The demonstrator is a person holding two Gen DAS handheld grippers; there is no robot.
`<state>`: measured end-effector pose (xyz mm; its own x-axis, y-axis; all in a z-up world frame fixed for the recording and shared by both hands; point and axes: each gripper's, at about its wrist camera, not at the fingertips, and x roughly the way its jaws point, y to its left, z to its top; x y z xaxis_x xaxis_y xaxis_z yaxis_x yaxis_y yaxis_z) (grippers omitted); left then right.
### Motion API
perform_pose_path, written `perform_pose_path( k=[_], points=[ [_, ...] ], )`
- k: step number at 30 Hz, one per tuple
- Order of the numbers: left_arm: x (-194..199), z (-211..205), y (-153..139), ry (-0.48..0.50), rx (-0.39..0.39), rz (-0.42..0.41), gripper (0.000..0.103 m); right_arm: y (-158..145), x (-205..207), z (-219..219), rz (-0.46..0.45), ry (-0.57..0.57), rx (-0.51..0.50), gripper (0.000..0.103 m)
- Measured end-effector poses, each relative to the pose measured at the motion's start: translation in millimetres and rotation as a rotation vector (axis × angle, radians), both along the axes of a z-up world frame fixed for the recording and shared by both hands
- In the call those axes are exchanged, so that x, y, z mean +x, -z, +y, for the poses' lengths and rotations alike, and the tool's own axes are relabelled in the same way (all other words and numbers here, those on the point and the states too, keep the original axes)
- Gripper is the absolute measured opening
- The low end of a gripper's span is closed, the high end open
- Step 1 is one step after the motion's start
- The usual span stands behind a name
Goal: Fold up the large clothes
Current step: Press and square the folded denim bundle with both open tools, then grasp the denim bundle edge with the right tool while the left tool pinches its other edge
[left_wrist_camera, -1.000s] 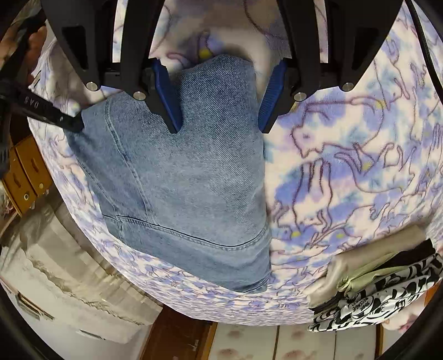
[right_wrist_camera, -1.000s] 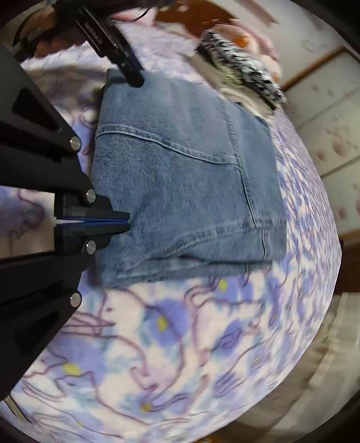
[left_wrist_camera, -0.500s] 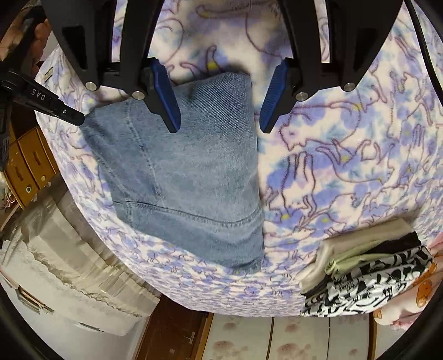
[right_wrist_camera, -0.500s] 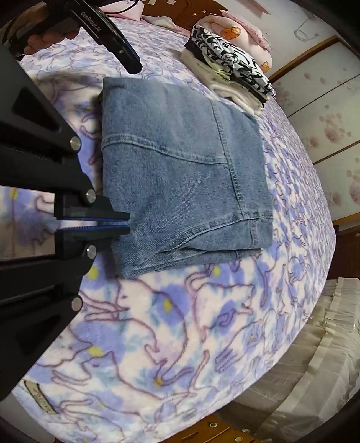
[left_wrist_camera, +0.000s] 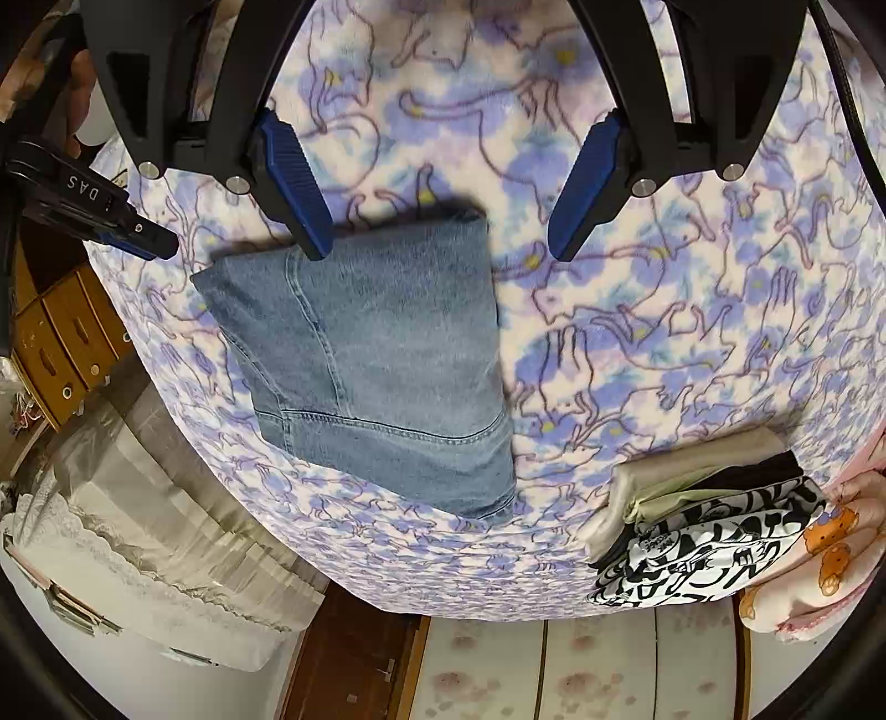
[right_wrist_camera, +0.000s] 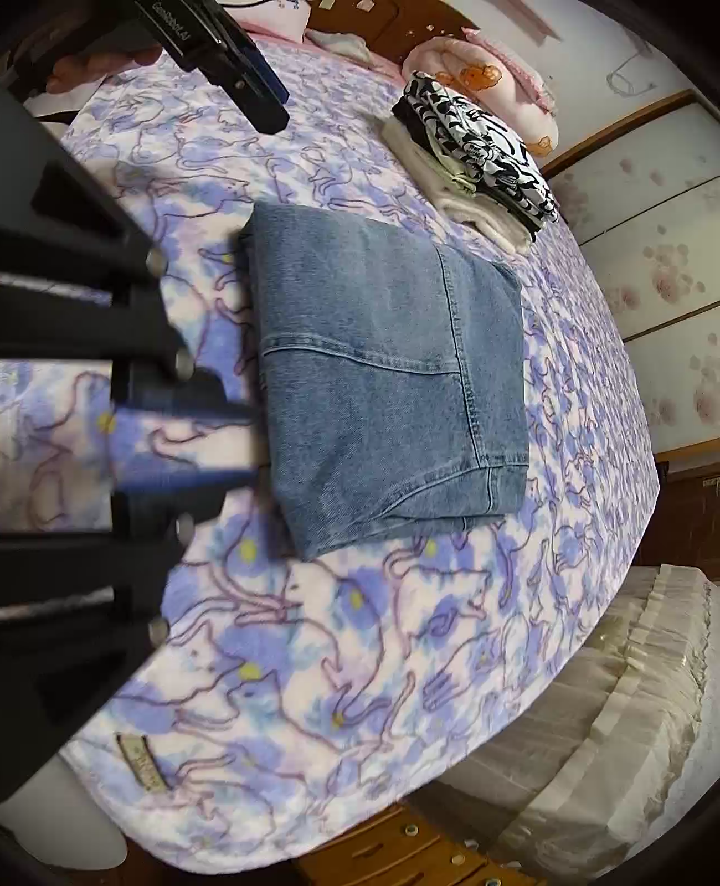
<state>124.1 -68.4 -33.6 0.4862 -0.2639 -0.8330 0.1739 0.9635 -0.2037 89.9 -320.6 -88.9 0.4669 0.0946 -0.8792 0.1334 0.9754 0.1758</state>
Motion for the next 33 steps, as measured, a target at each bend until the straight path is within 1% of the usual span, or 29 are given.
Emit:
perform_pose_path(
  k=[1, 2, 4, 6, 9, 11, 12, 14, 18, 20, 22, 25, 26, 28, 30, 33],
  points=[
    [-1, 1, -2, -0.002, -0.001, 0.003, 0.079, -2, -1, 0, -0.001, 0.001, -0.002, 0.039],
    [-2, 2, -3, -0.003, -0.001, 0.005, 0.079, -5, -2, 0, 0.0, 0.001, -0.004, 0.041],
    [-3, 5, -9, -0.006, 0.001, 0.011, 0.079, -11, -4, -1, 0.001, -0.004, 0.006, 0.048],
    [-3, 7, -16, -0.006, 0.0, 0.012, 0.079, -19, -6, -3, -0.009, -0.001, 0.019, 0.049],
    [-4, 11, -29, -0.024, 0.009, -0.002, 0.079, -38, -7, -6, -0.039, -0.031, 0.032, 0.049],
    [-3, 14, -38, -0.038, 0.011, -0.01, 0.08, -51, -8, -5, -0.069, -0.046, 0.0, 0.049],
    [-2, 14, -41, -0.041, 0.009, -0.009, 0.082, -59, -8, -5, -0.084, -0.054, -0.015, 0.049],
    [3, 17, -48, -0.047, 0.005, -0.009, 0.084, -69, -5, -9, -0.083, -0.057, -0.013, 0.049],
    [13, 18, -59, -0.038, -0.013, -0.005, 0.085, -85, 6, -21, -0.071, -0.069, 0.057, 0.05],
    [21, 17, -64, -0.031, -0.024, 0.001, 0.085, -90, 10, -24, -0.073, -0.079, 0.072, 0.051],
    [29, 14, -68, -0.022, -0.031, 0.003, 0.087, -94, 15, -28, -0.079, -0.078, 0.071, 0.055],
    [43, 9, -69, -0.003, -0.037, 0.014, 0.088, -94, 29, -35, -0.072, -0.073, 0.089, 0.062],
    [48, 6, -69, 0.002, -0.038, 0.019, 0.088, -92, 33, -37, -0.066, -0.074, 0.102, 0.062],
    [59, 3, -65, 0.01, -0.035, 0.026, 0.088, -85, 43, -41, -0.046, -0.077, 0.13, 0.066],
    [71, -2, -59, 0.014, -0.03, 0.036, 0.088, -73, 58, -47, -0.011, -0.066, 0.144, 0.069],
    [93, -9, -42, 0.025, -0.032, 0.066, 0.088, -51, 78, -52, 0.028, -0.075, 0.164, 0.077]
  ],
)
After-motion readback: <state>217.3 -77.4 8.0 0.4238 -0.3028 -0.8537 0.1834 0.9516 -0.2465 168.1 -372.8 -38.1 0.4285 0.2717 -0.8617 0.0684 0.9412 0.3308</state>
